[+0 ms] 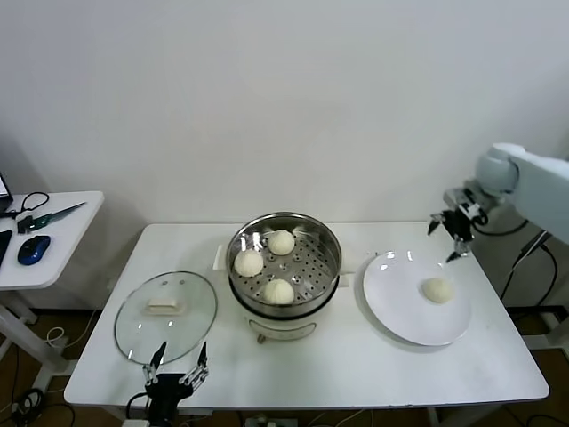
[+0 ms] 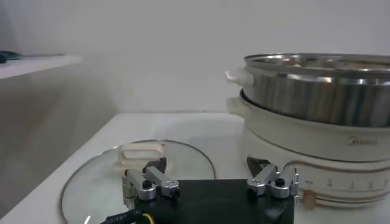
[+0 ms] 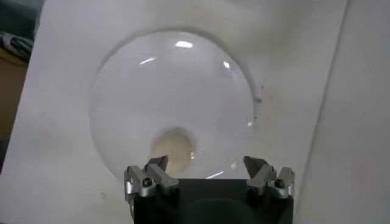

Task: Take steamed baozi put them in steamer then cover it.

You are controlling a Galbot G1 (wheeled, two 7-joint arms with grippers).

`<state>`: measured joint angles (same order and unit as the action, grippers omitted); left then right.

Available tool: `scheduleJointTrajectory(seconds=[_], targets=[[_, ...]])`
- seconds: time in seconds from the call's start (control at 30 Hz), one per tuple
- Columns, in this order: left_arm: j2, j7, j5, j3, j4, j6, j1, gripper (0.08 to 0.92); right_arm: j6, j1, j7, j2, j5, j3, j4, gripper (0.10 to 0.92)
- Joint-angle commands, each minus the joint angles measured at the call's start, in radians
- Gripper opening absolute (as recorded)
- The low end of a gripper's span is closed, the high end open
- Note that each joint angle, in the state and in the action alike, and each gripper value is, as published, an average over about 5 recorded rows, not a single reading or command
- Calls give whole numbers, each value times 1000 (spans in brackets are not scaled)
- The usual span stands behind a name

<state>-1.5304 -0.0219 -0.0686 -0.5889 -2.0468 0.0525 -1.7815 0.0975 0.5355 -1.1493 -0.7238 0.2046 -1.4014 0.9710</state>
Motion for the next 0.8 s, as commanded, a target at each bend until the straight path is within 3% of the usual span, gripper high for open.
scheduleJointTrajectory(seconds=[0.03, 0.8], targets=[[-1, 0, 0, -1, 6, 2, 3, 823, -65, -328, 3, 65, -138, 284, -116, 823], [0, 1, 0, -2, 18, -4, -7, 823, -91, -433, 90, -62, -180, 398, -221, 819]])
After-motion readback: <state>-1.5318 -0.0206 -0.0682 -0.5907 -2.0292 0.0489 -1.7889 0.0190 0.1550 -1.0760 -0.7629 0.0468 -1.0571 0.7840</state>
